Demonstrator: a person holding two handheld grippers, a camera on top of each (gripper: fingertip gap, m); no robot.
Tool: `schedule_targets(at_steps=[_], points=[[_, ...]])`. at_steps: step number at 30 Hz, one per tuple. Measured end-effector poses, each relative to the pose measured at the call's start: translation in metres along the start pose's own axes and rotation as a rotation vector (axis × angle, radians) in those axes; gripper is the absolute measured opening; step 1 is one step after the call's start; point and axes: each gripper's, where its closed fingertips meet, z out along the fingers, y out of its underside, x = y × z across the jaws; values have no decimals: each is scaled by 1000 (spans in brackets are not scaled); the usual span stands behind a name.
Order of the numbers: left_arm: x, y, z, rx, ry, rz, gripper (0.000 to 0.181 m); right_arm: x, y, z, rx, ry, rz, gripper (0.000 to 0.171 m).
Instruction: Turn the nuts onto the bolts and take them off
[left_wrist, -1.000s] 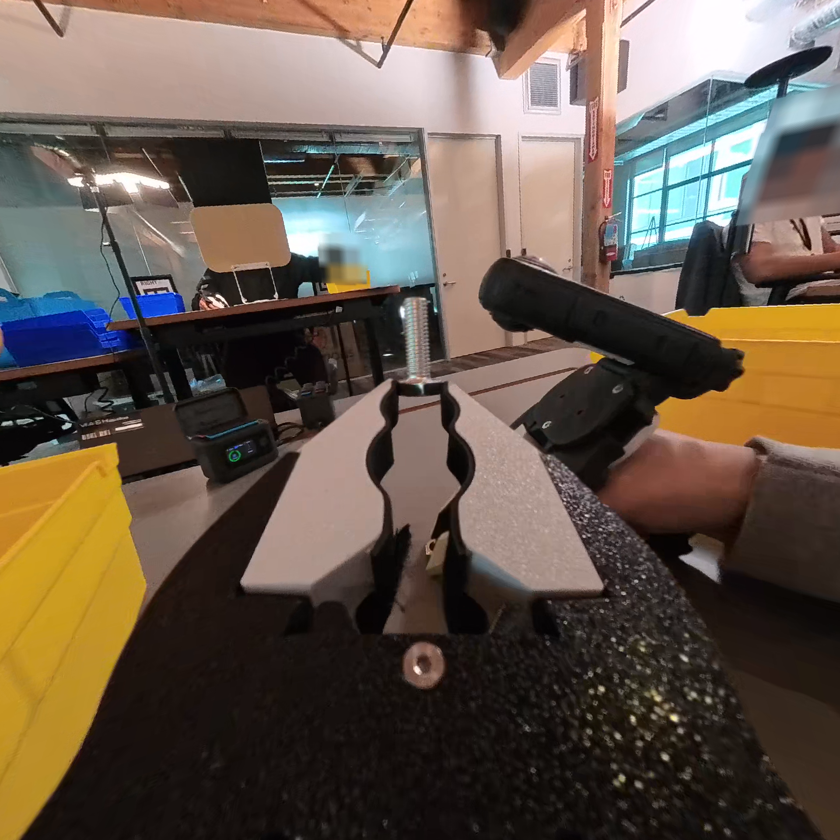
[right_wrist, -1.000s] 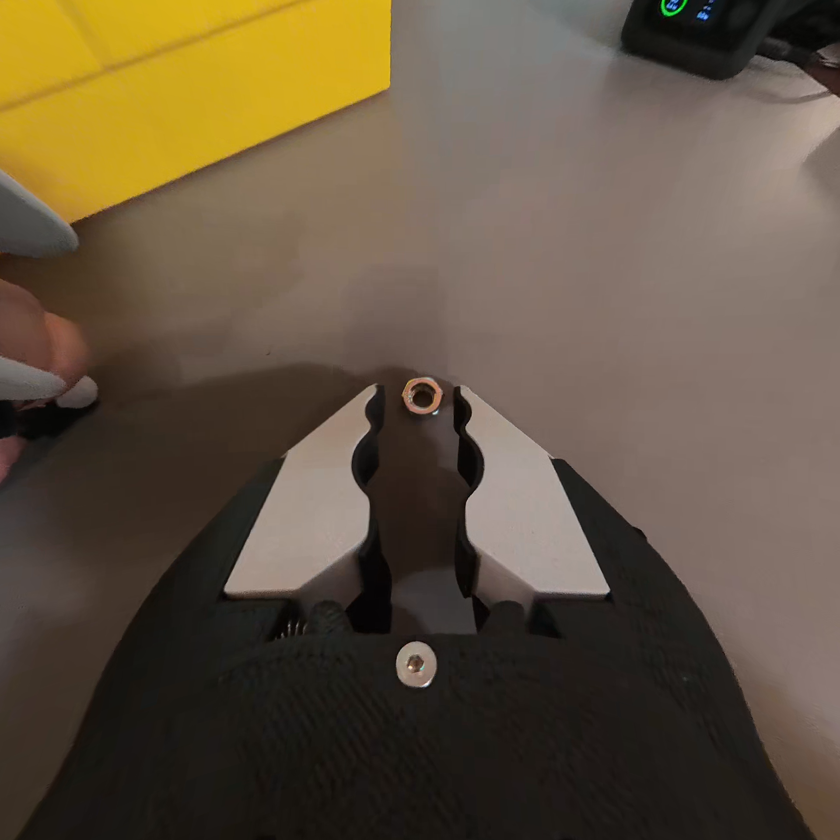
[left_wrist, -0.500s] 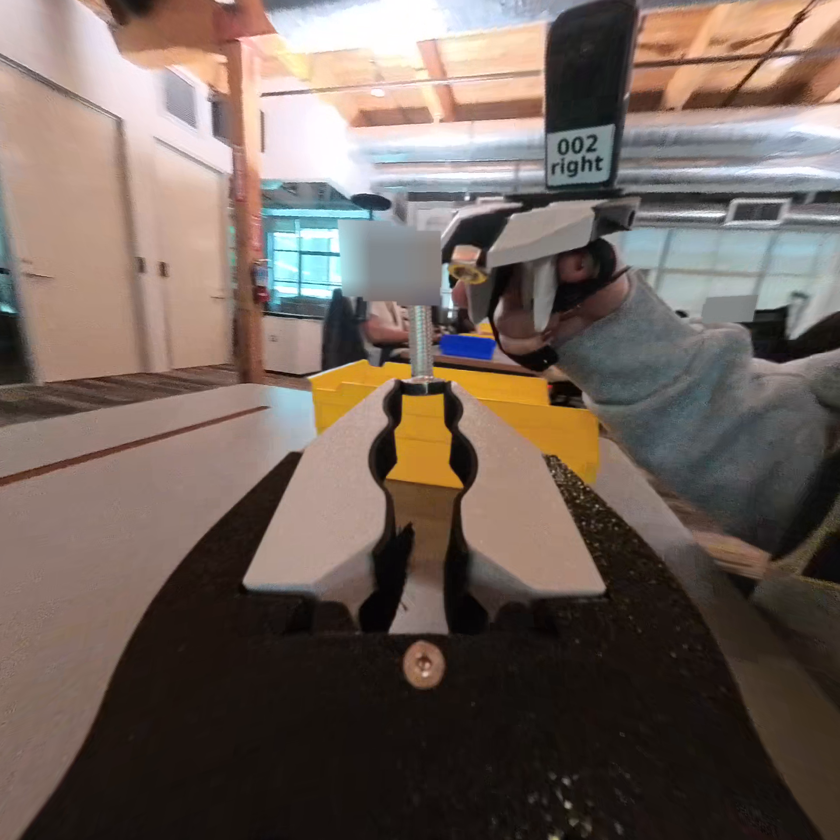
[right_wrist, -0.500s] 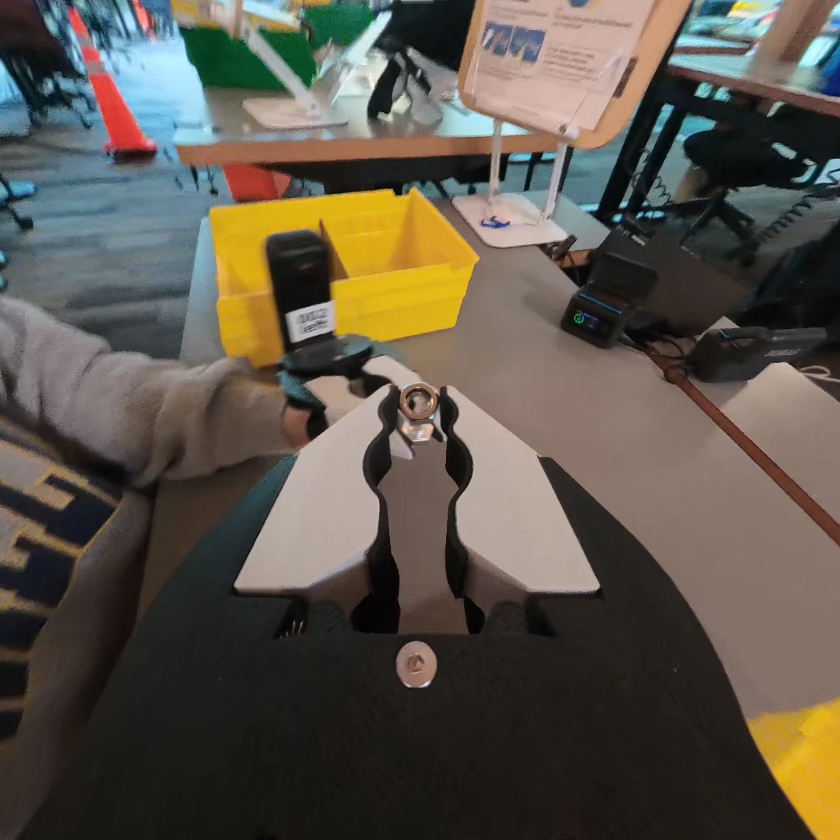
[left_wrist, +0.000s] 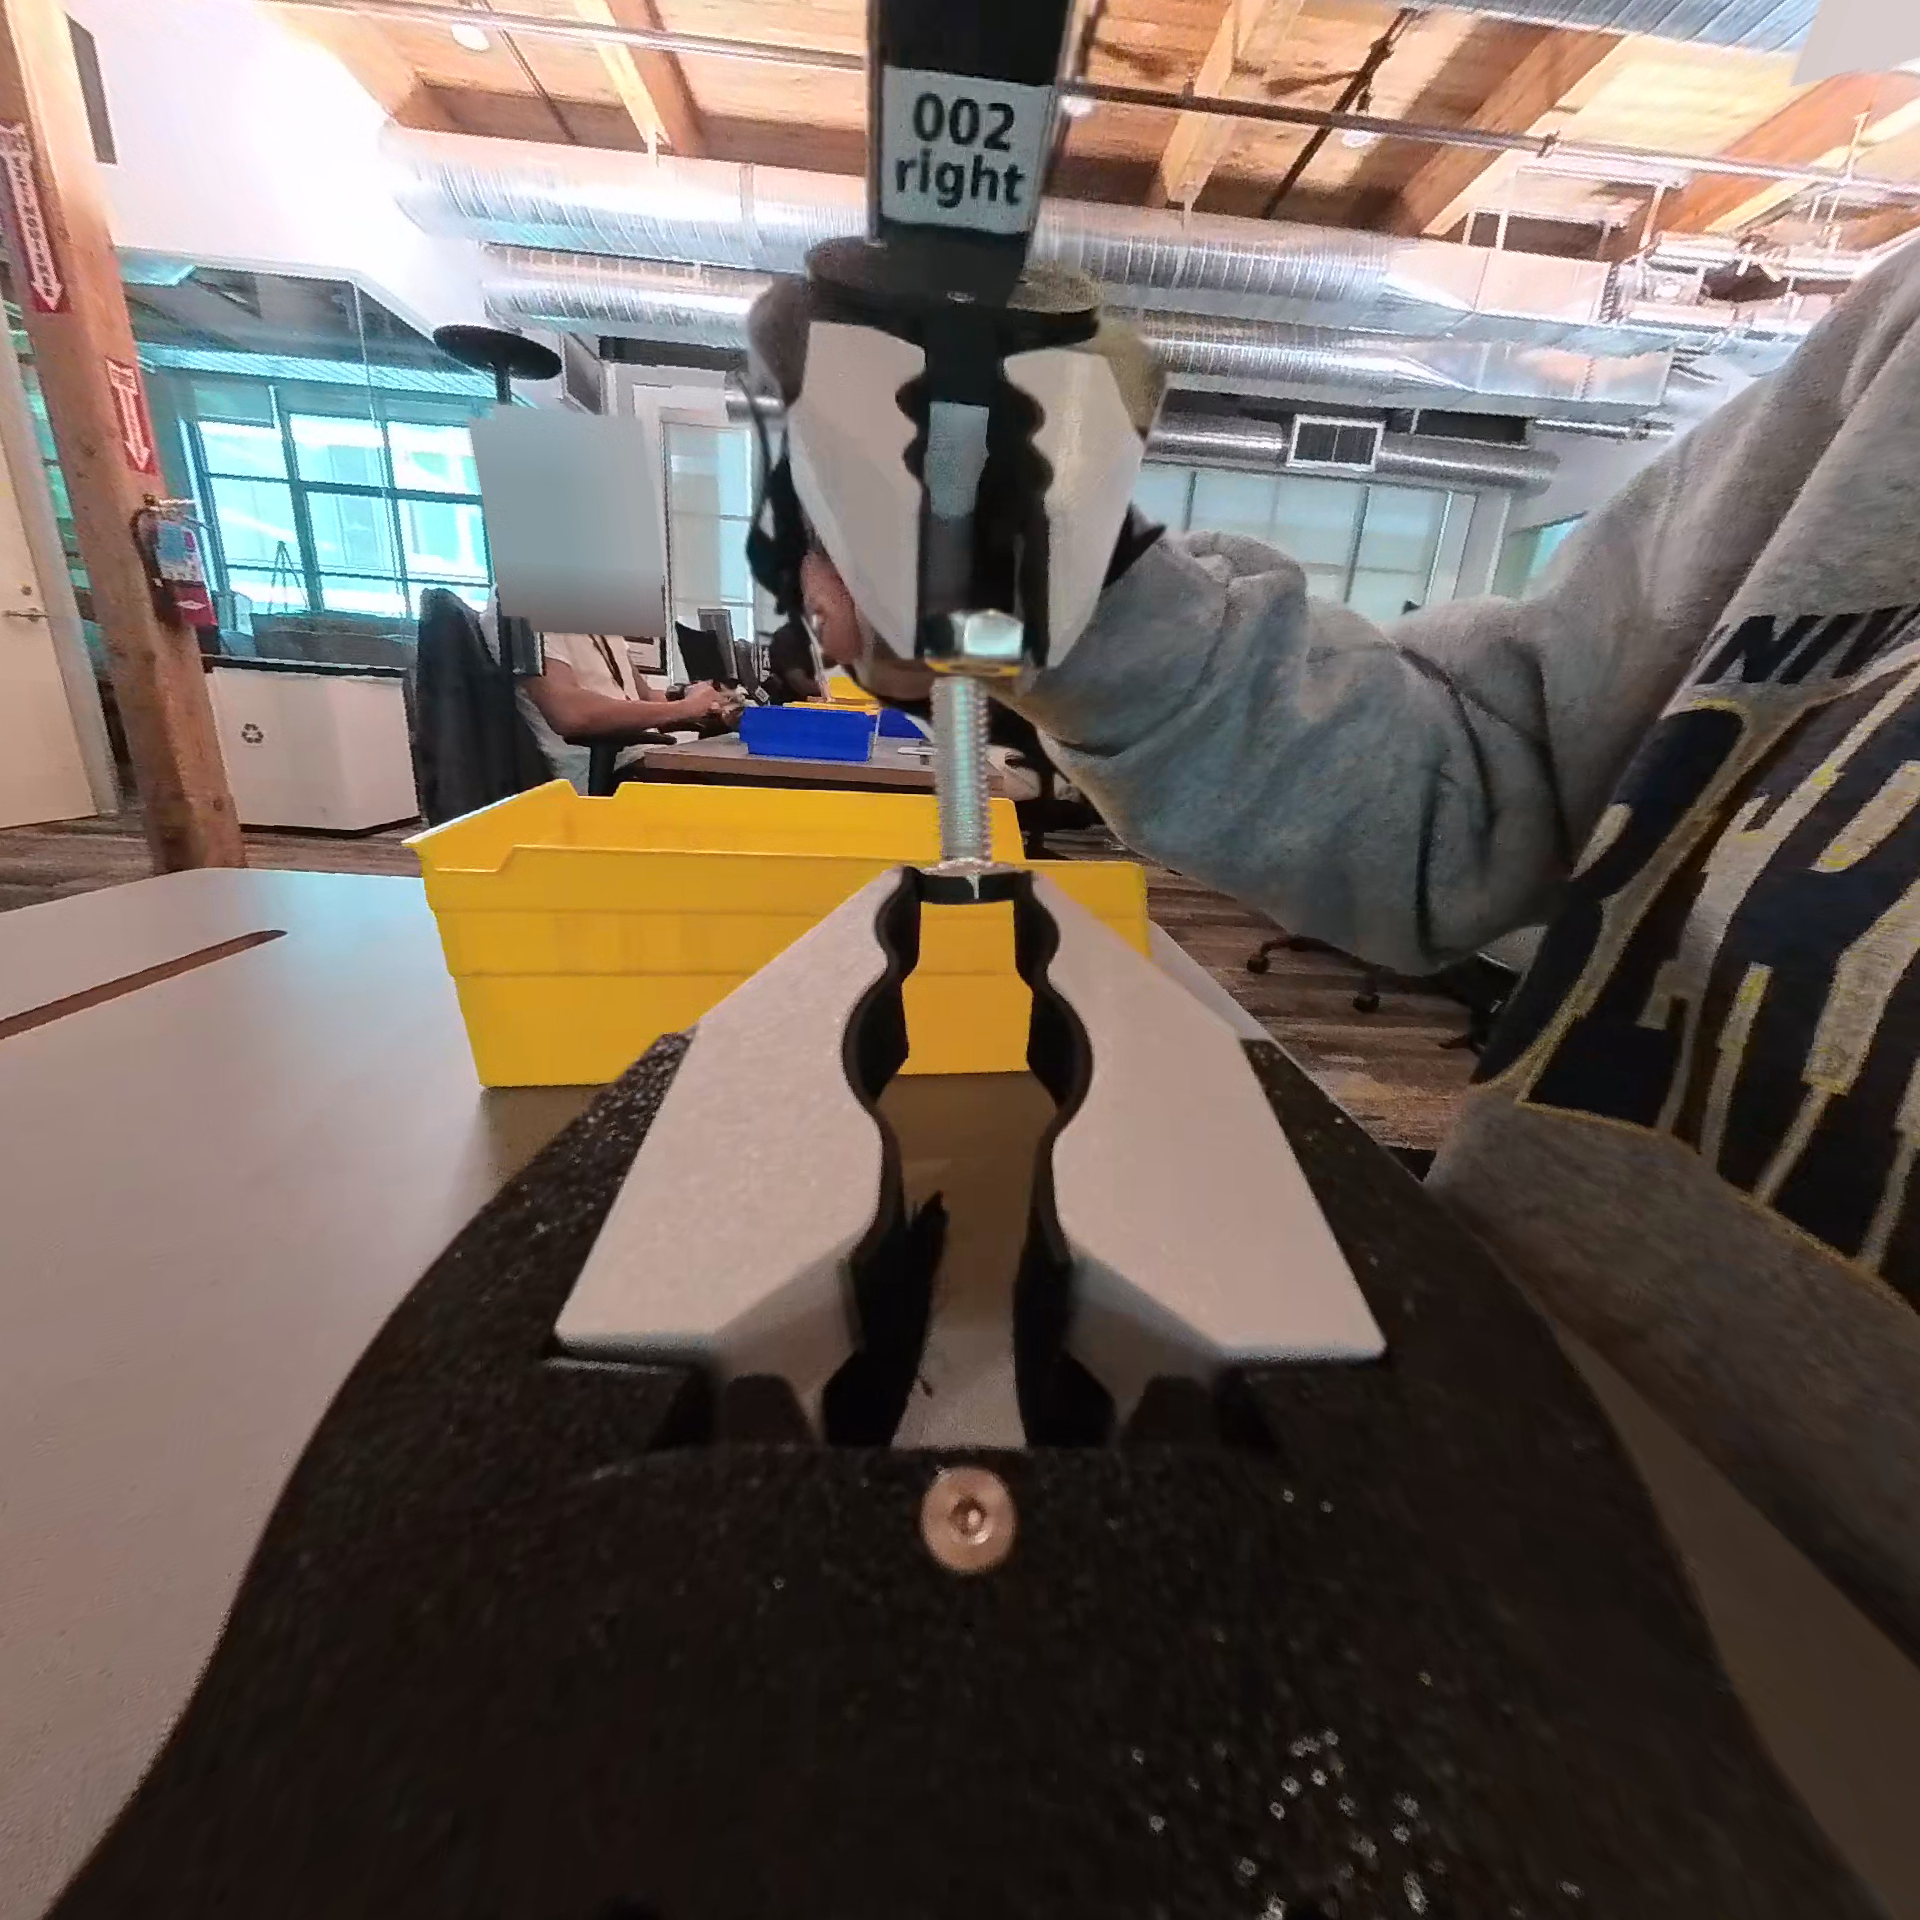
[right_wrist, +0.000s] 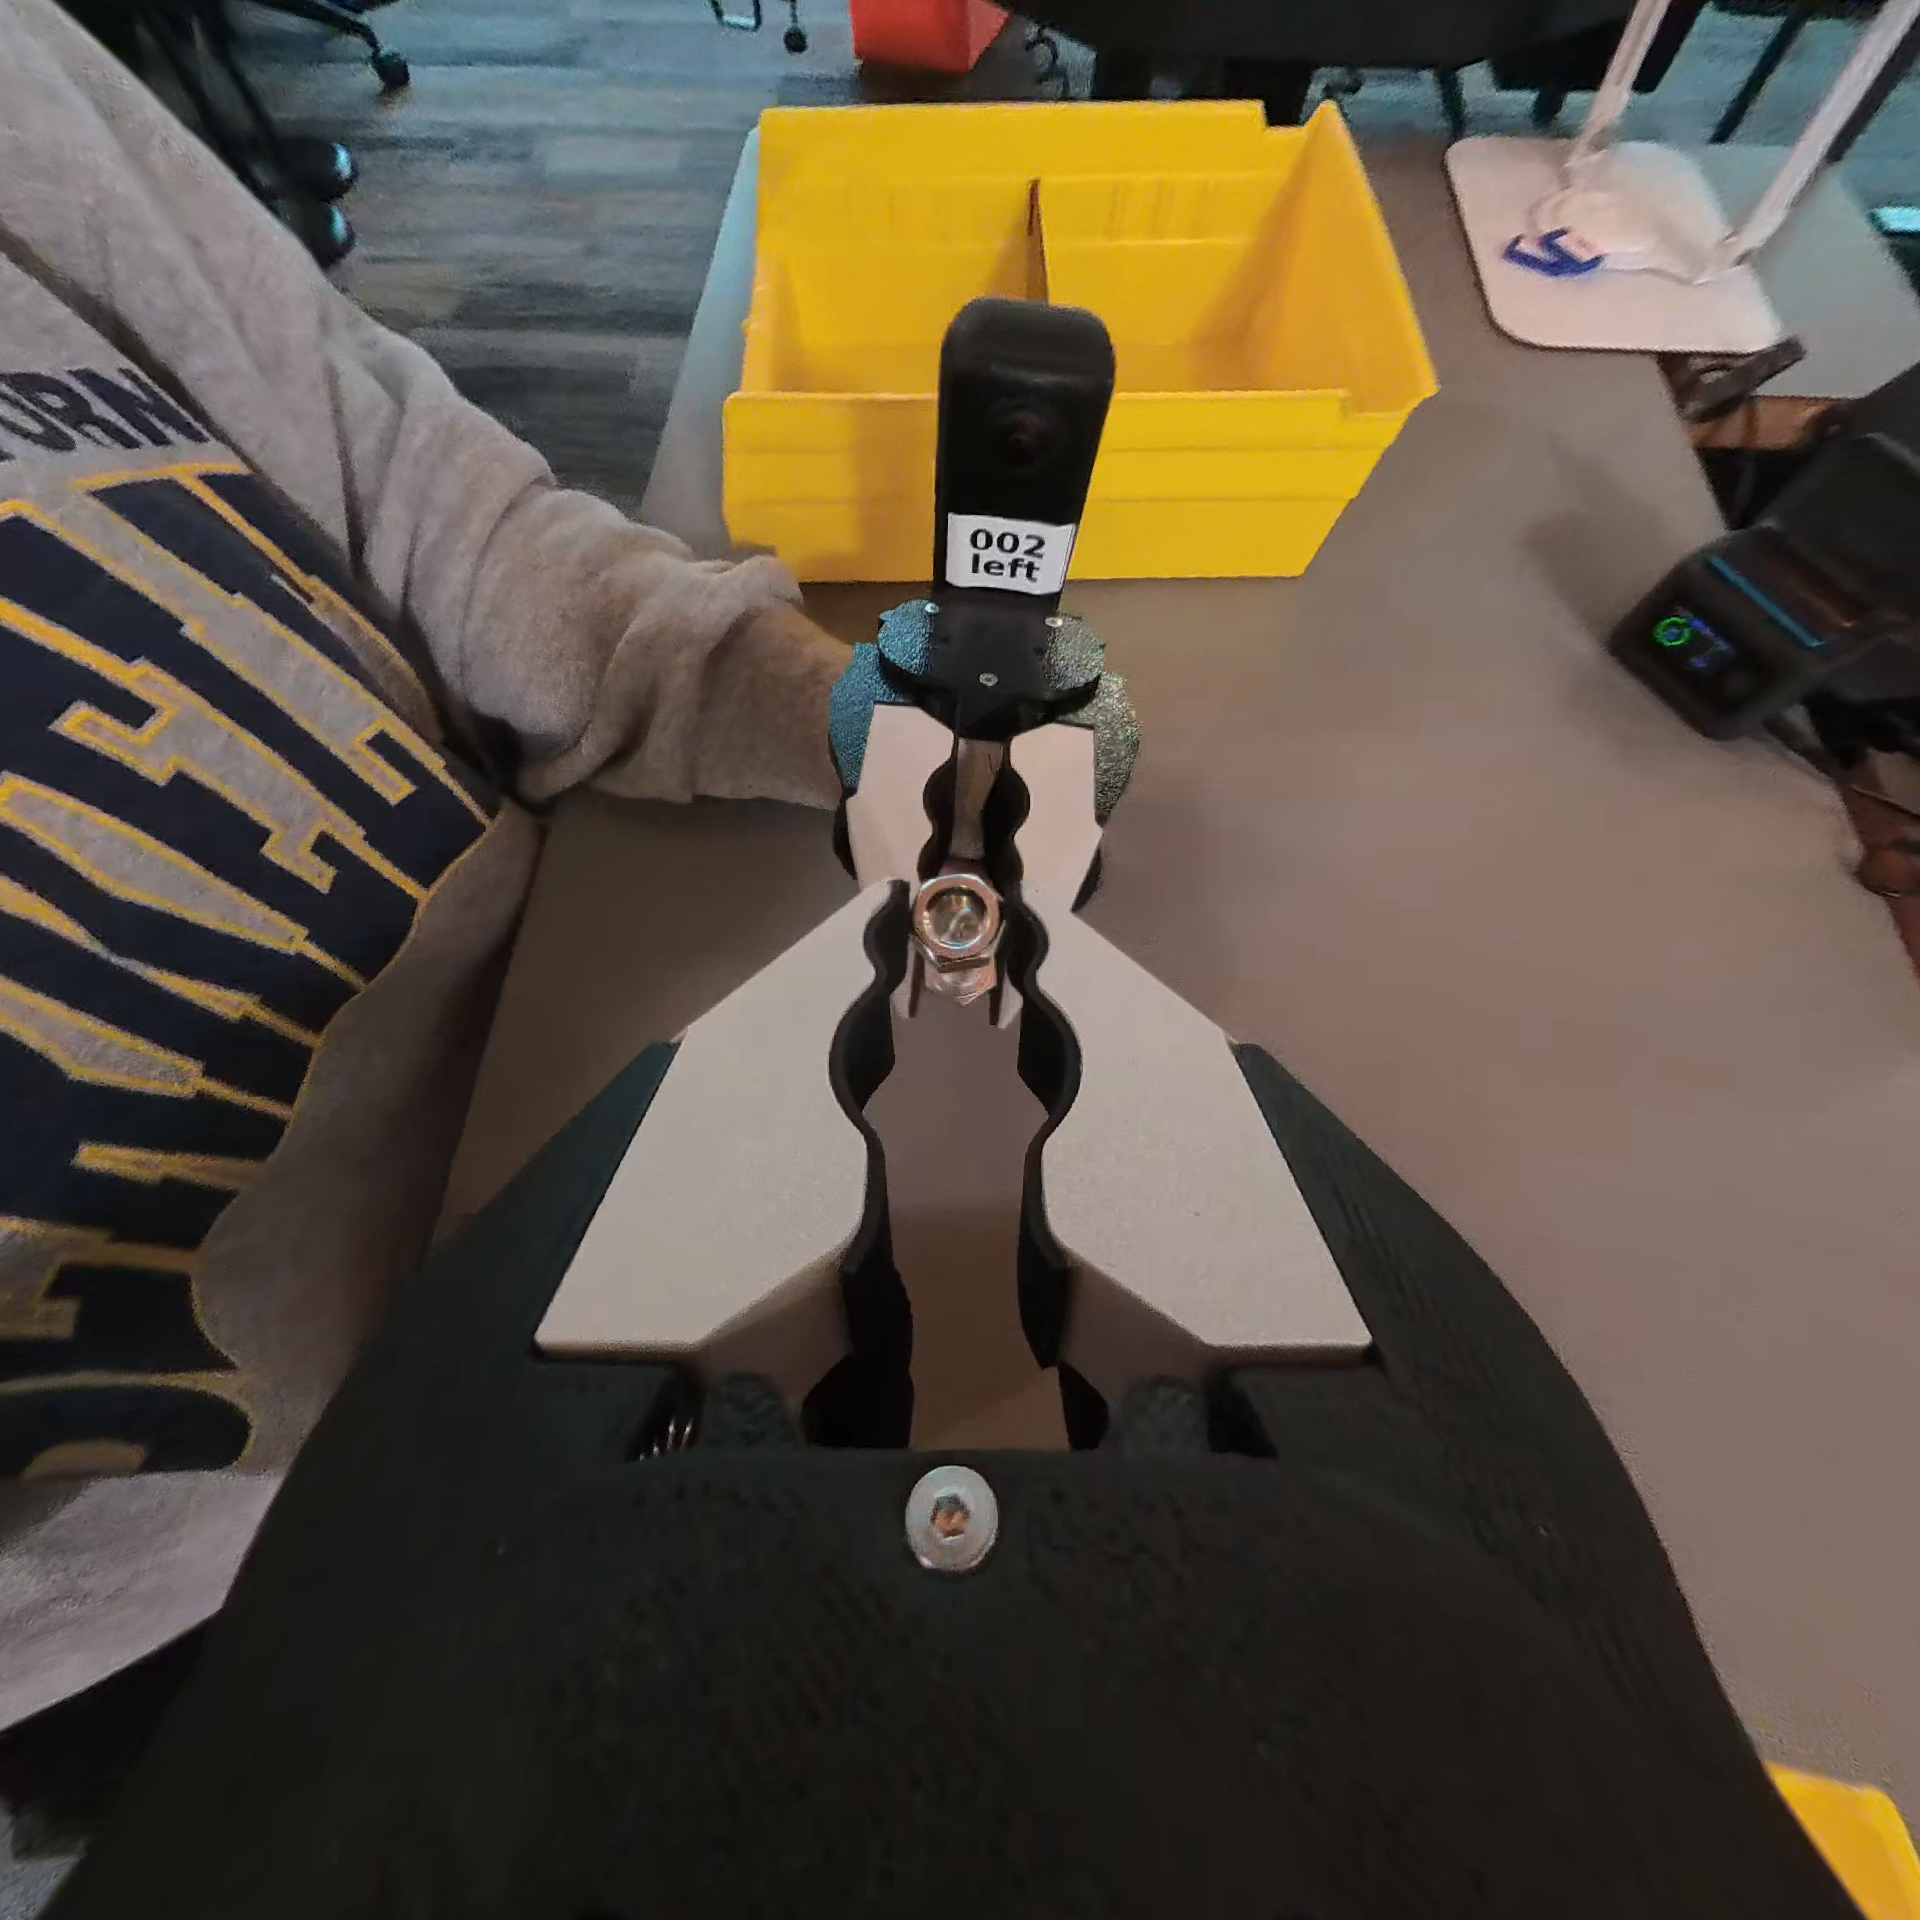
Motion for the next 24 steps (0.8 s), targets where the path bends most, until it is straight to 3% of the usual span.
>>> schedule_targets(at_steps=[15,24], points=[[21,-4,-1,26,158,-93,16,-14,-5,4,121,-196,12,17],[2,-2,-2,4,-16,-10,16,8,-5,7,172,29,163,17]])
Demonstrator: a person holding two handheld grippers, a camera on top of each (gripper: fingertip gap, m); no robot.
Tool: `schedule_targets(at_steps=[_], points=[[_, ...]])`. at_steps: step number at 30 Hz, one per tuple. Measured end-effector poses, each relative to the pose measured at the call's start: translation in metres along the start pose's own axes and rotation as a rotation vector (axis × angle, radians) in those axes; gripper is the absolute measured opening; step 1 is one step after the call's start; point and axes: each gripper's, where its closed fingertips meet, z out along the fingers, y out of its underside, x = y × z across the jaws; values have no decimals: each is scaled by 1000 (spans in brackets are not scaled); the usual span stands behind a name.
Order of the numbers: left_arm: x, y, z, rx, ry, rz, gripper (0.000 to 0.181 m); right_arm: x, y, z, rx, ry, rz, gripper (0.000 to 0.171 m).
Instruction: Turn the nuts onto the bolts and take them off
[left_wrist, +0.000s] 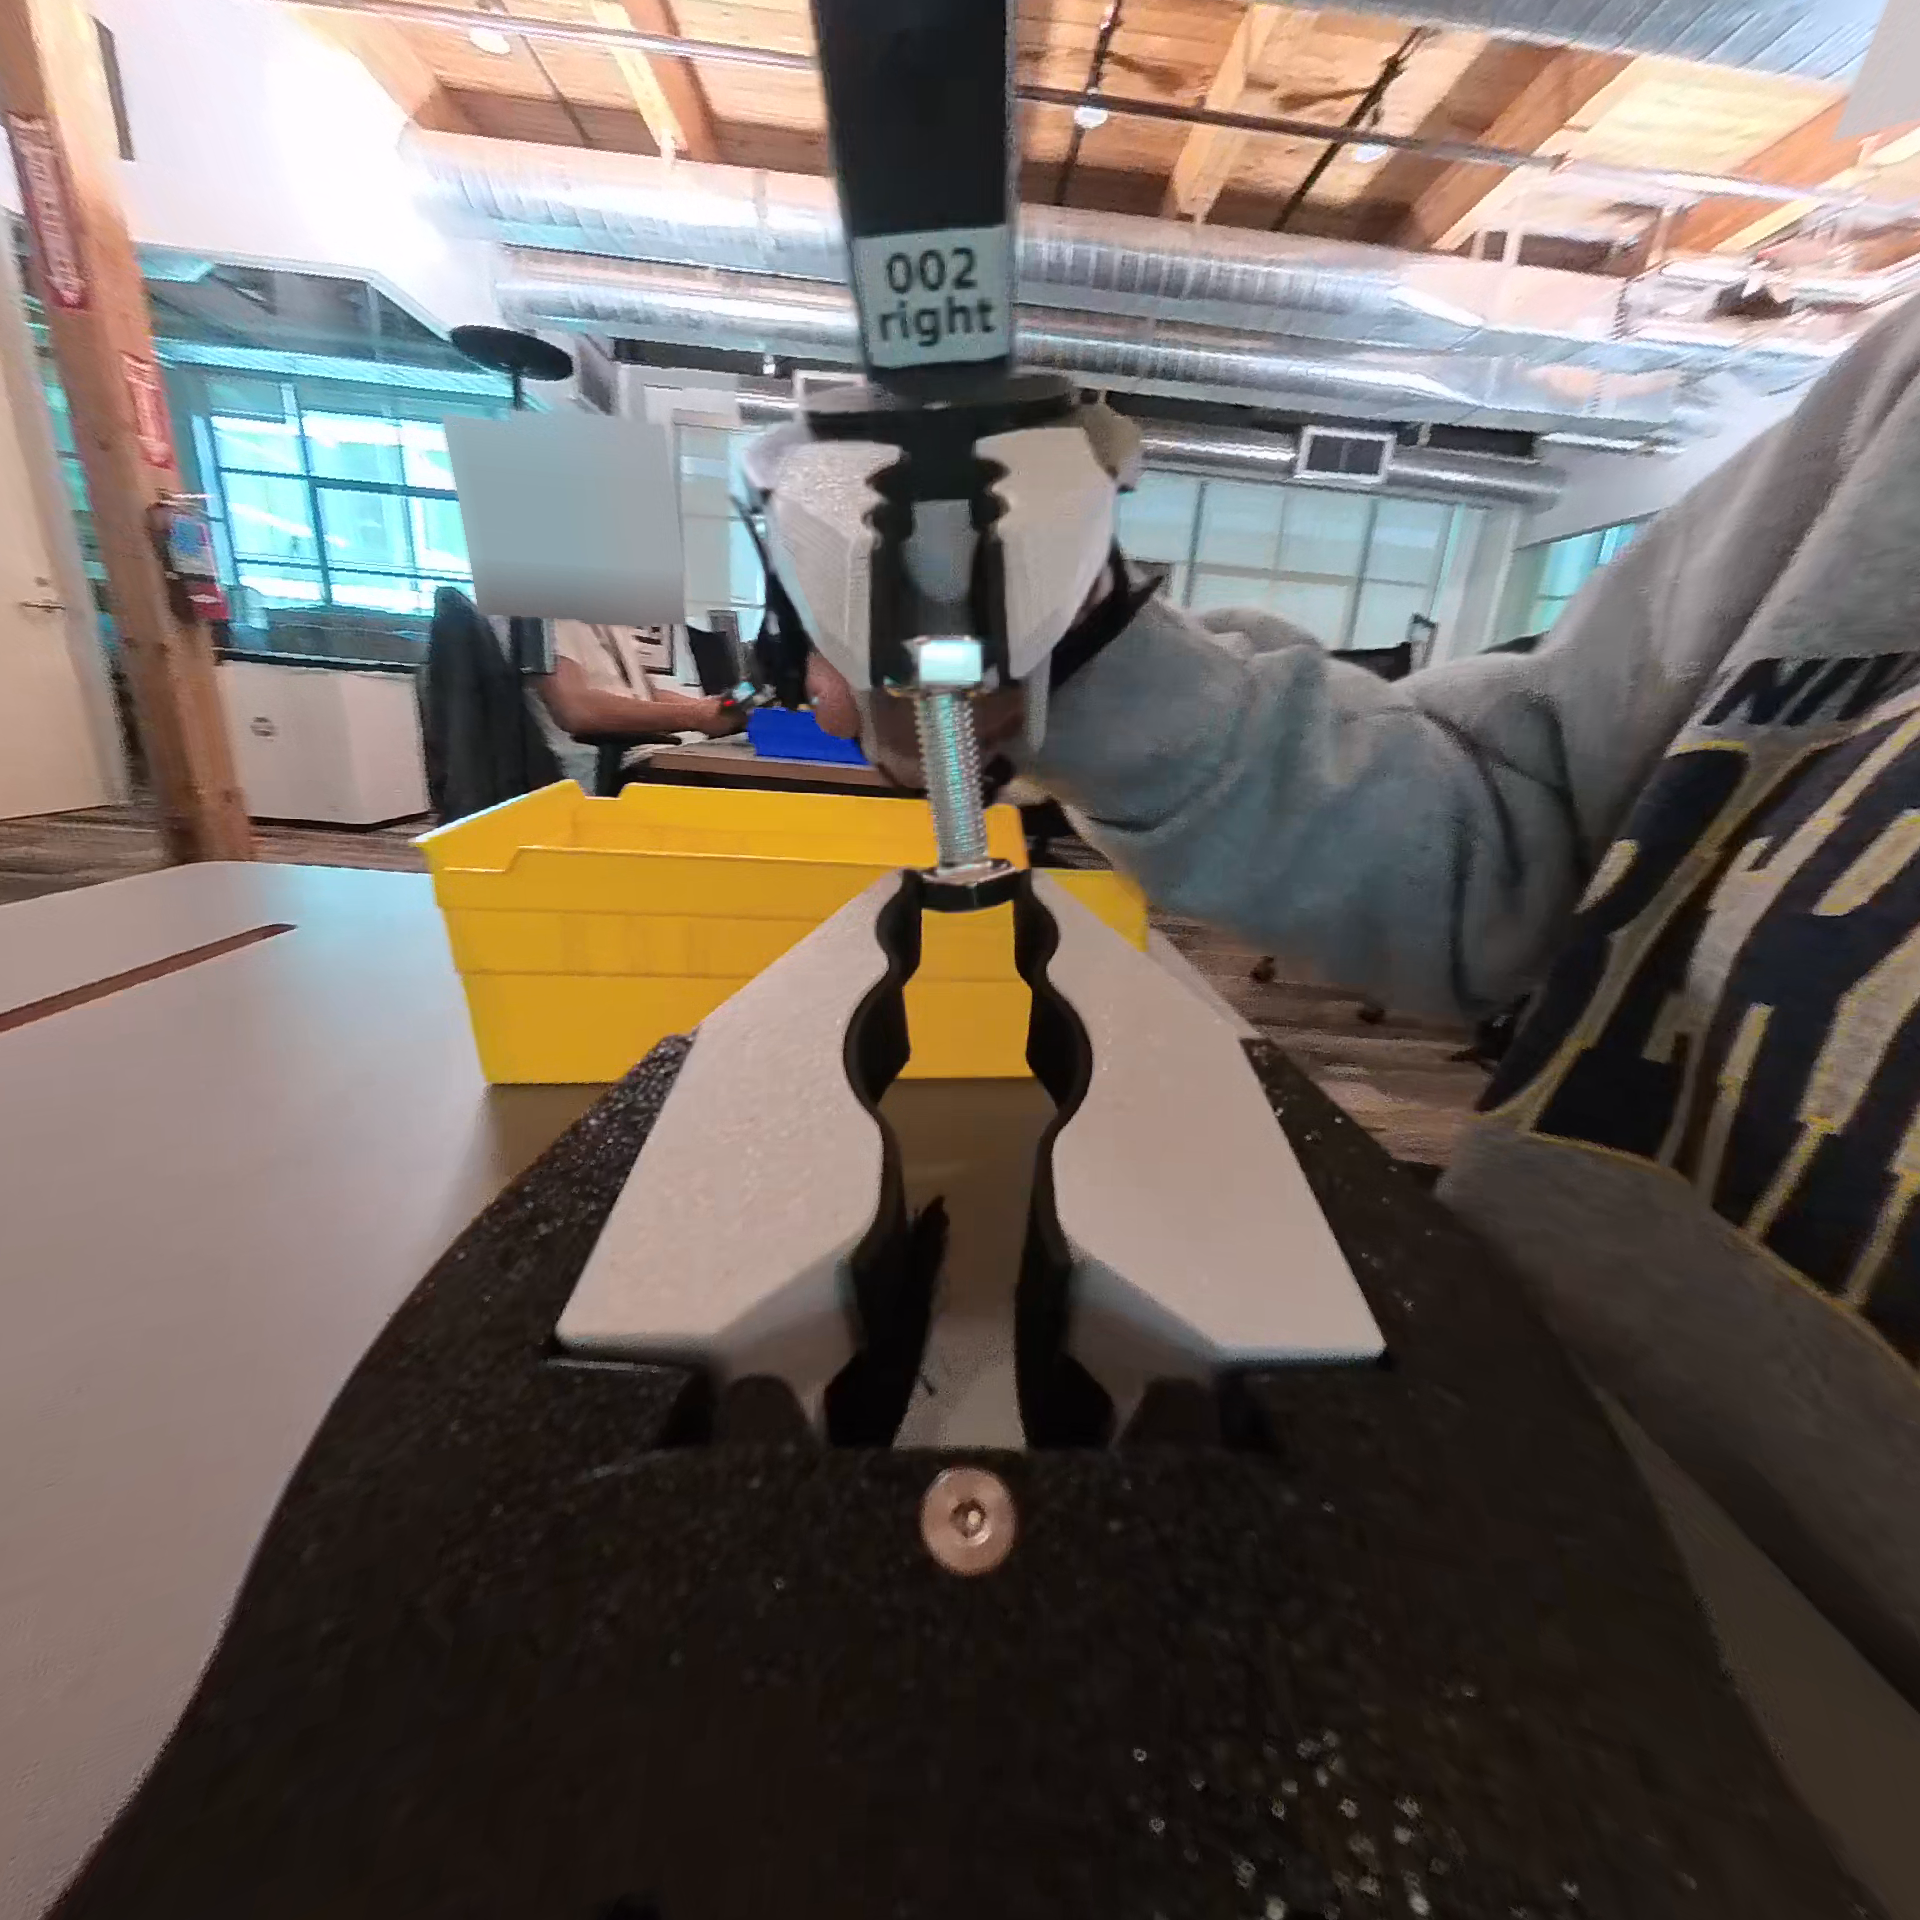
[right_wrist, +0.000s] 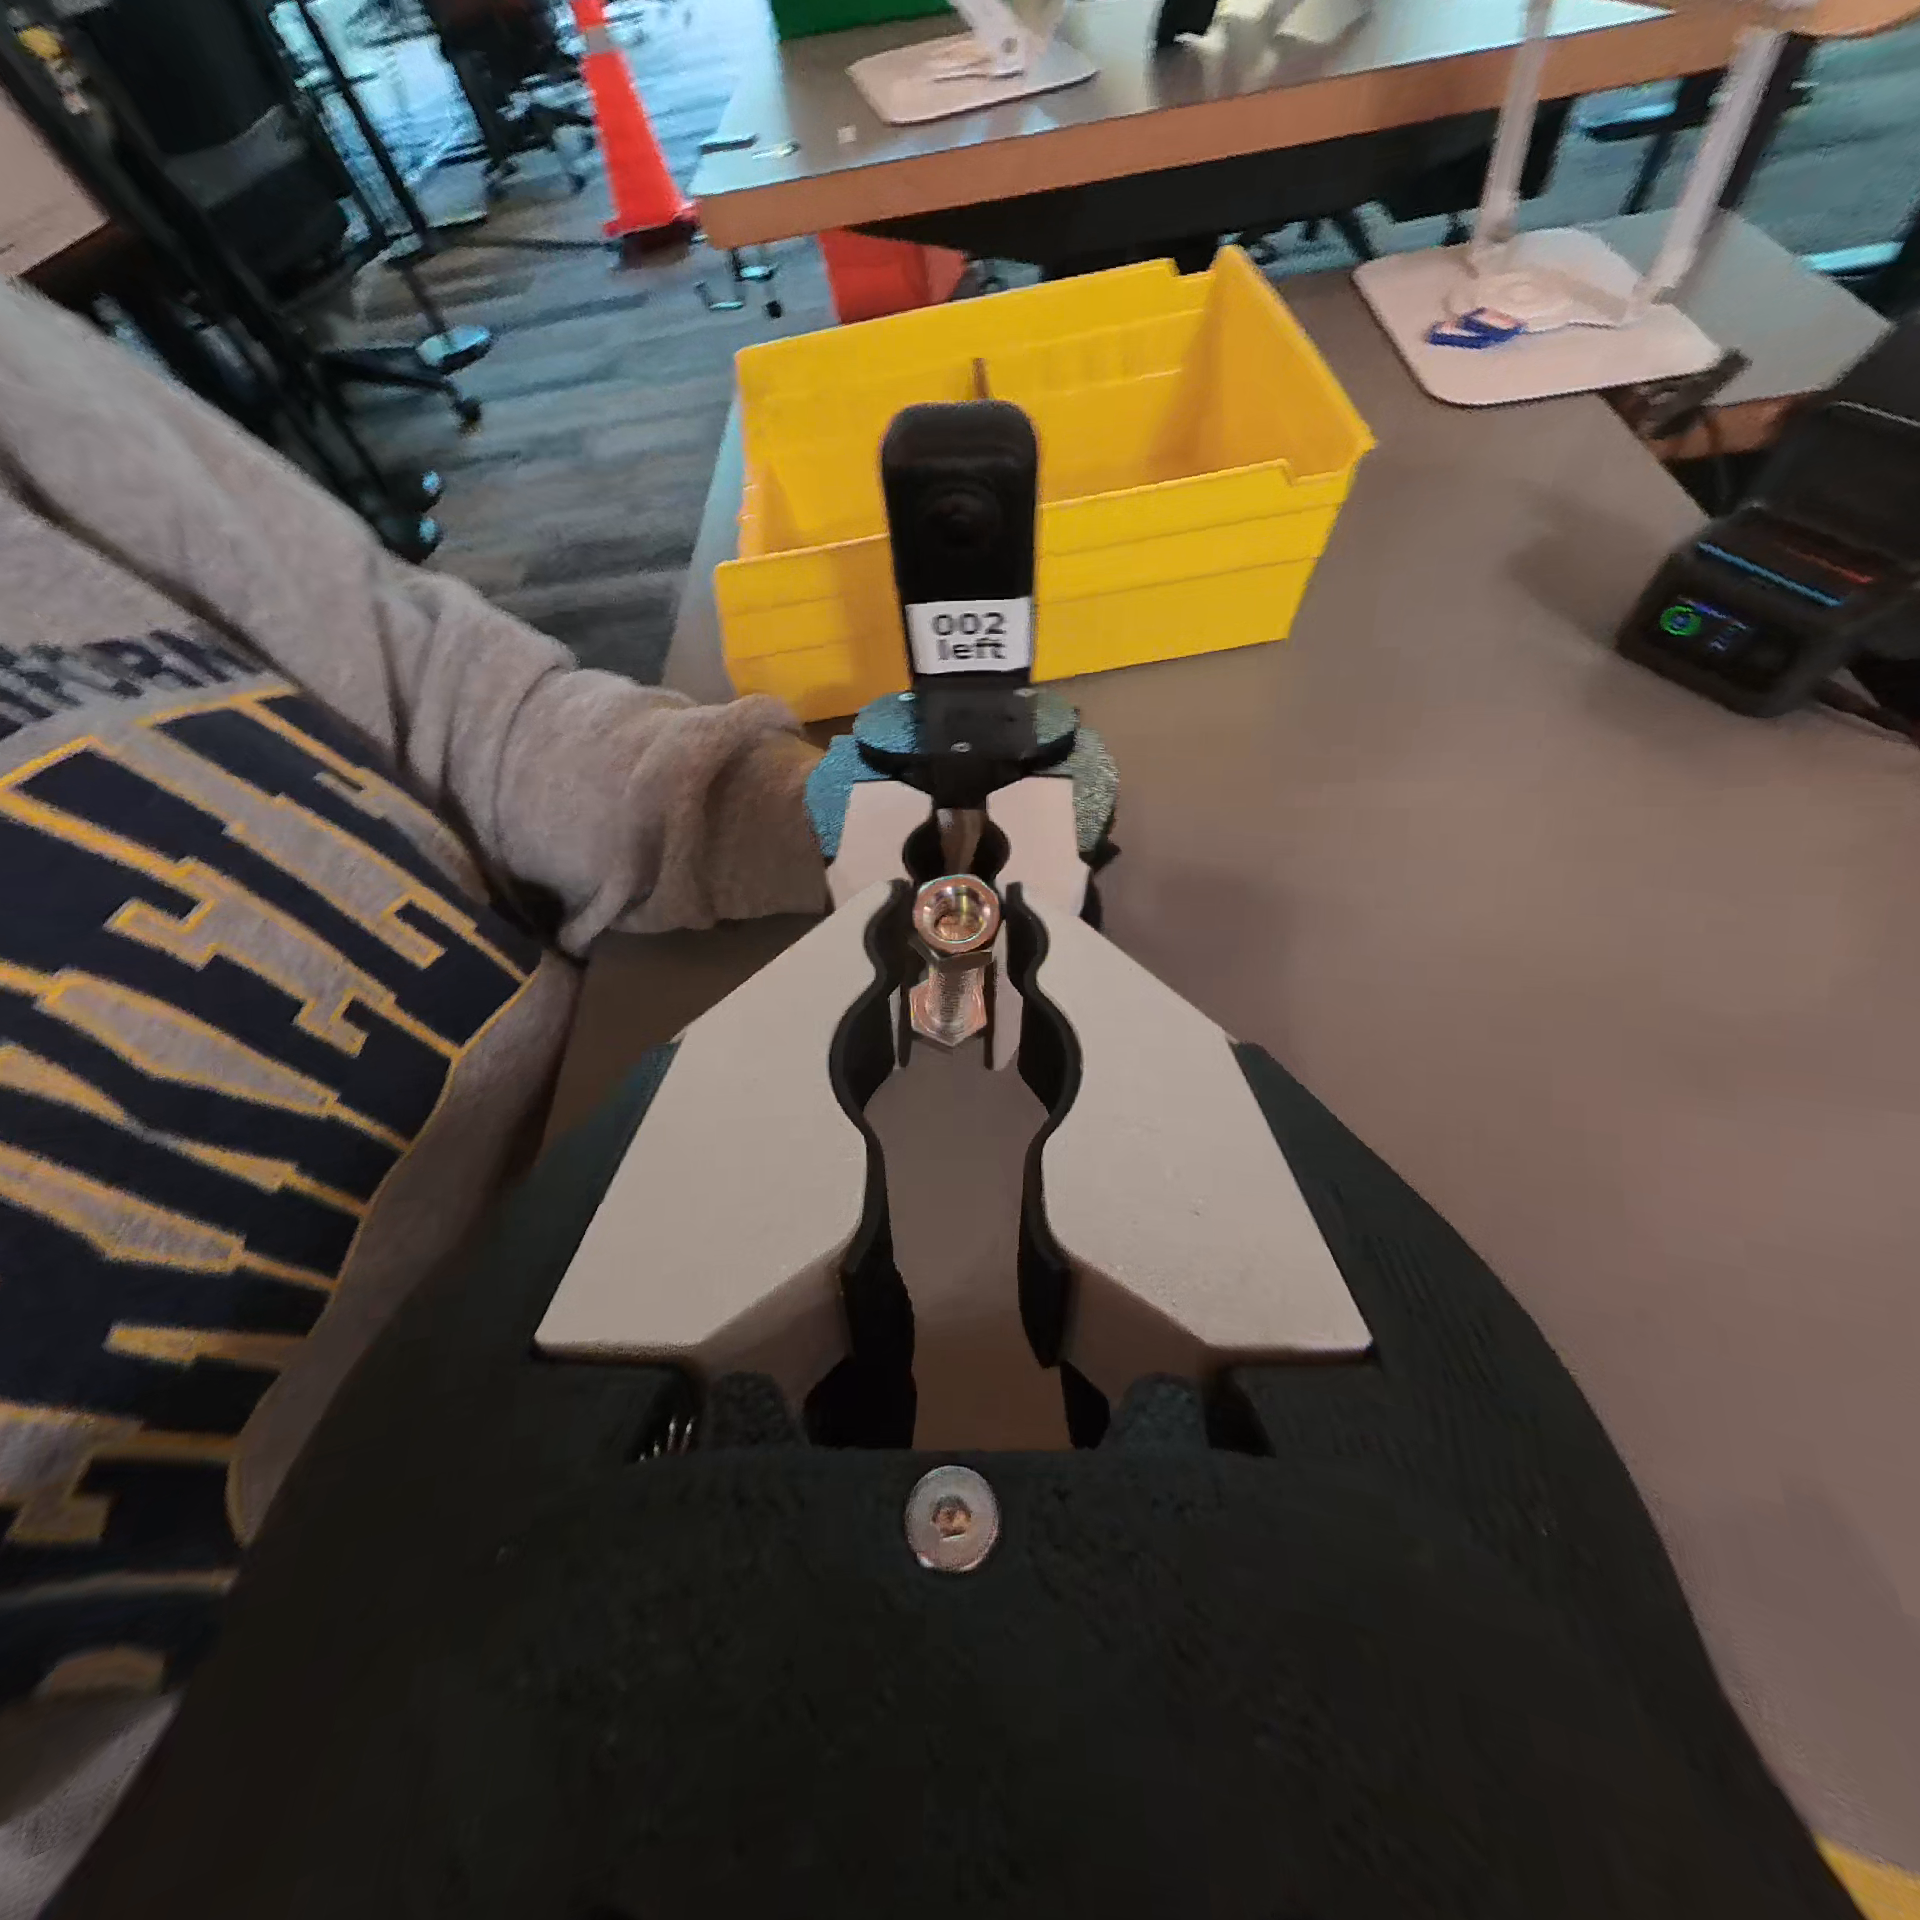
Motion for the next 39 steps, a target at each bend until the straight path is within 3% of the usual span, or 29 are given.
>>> schedule_targets(at_steps=[10,21,25,31,39], points=[[-20,0,-4,-34,-192,124,15,19,-1,0,52,430,68,17],[-20,0,-4,-44,-212,152,15,18,0,-3,53,456,70,17],[-13,3,-1,-53,-135,115,16,10,4,-4,8,382,-3,17],[20,8,3,-94,100,24,16,-30,6,-10,-20,54,-117,17],[32,10,5,-108,178,-13,16,-36,13,-12,-47,-68,-107,17]])
